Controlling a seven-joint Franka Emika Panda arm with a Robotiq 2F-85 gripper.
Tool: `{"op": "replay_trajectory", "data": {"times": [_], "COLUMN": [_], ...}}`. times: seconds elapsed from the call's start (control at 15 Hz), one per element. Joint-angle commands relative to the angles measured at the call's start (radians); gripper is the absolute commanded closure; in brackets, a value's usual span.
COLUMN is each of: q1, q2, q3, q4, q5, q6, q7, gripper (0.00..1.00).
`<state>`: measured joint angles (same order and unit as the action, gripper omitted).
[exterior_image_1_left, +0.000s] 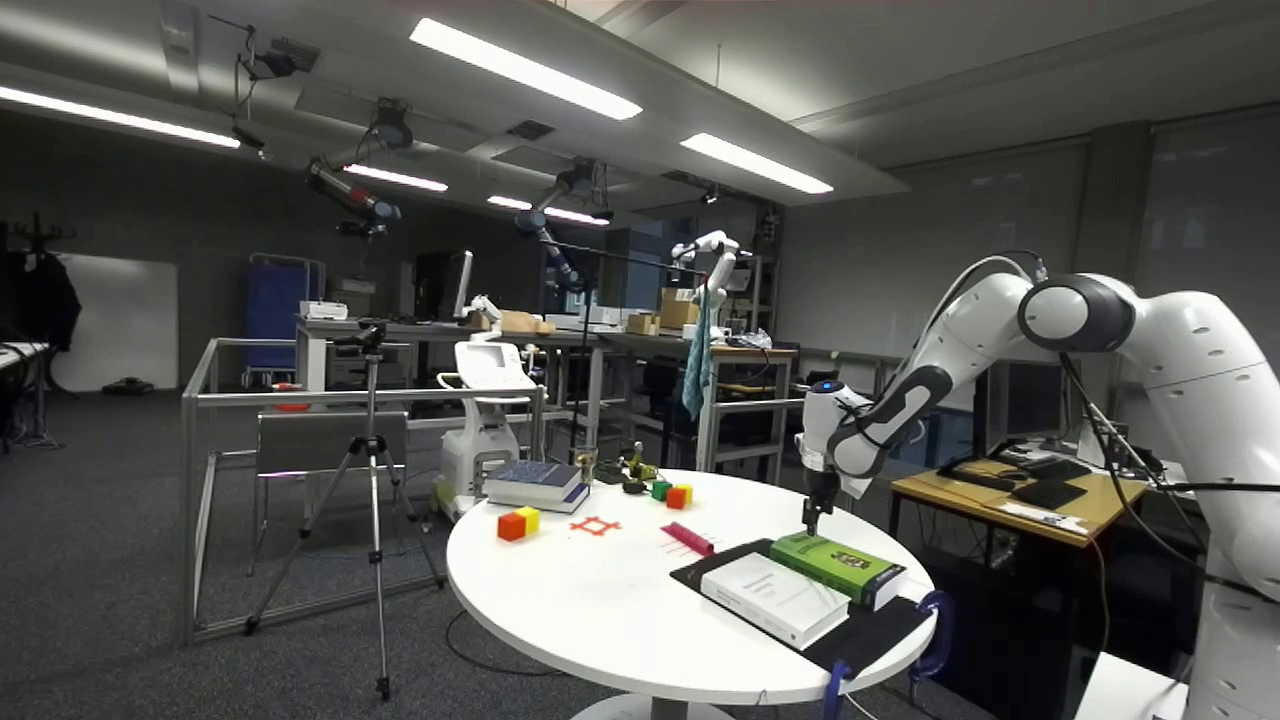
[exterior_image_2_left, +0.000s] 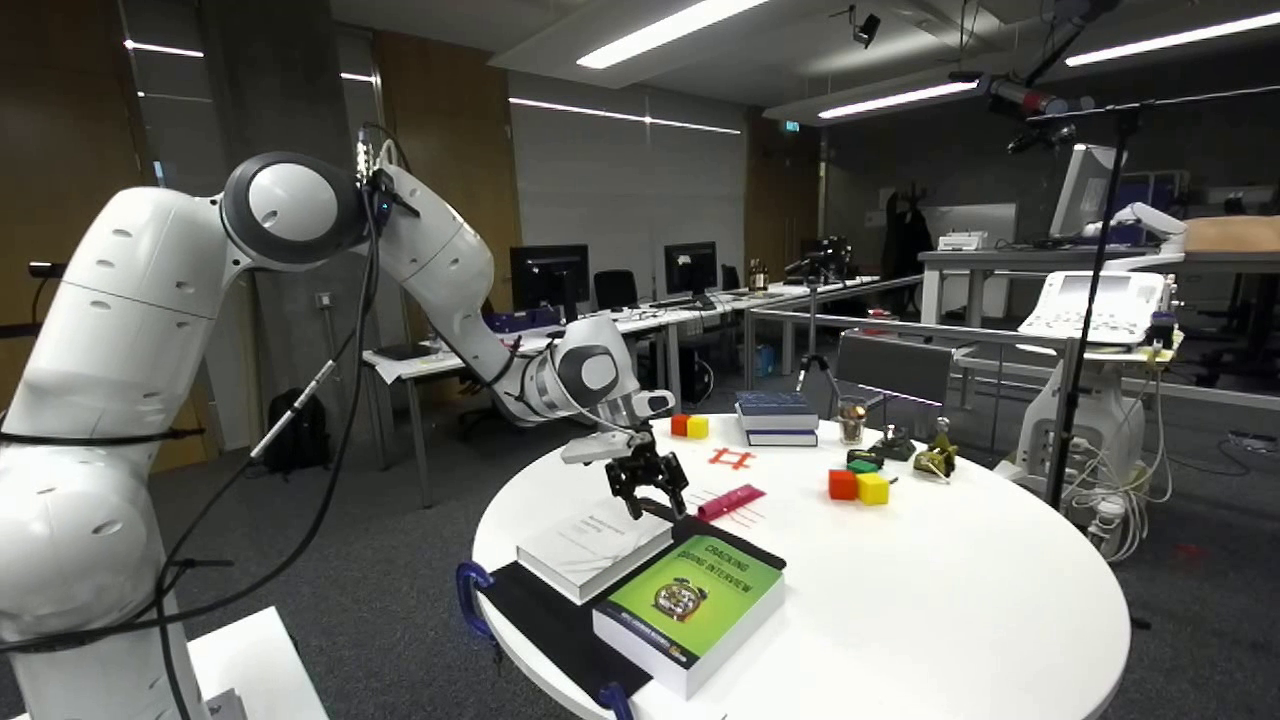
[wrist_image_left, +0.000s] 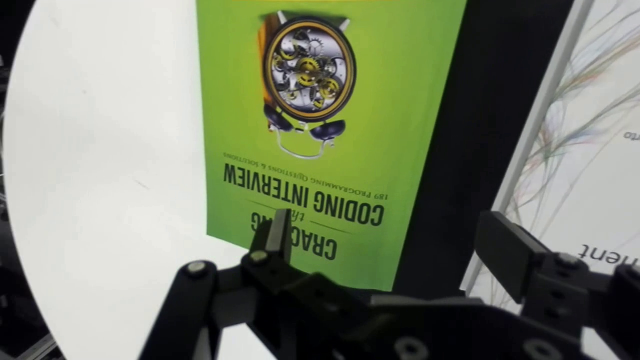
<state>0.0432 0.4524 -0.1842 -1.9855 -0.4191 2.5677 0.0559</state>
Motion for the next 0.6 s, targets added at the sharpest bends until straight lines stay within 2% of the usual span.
{"op": "replay_trajectory", "data": {"times": [0.0,0.33,0.53], "q1": [0.059,0.090,0.094], "q2": [-0.007,0.018,0.037], "q3": [-0.079,-0.123,-0.120], "q4": [-0.032,-0.040,-0.038], "q5": [-0.152,-0.304,-0.374], "q6": [0.067,0.119,0.112], "q7": [0.146,0.297,0.361], "gripper": [0.00,0.00,0.00]}}
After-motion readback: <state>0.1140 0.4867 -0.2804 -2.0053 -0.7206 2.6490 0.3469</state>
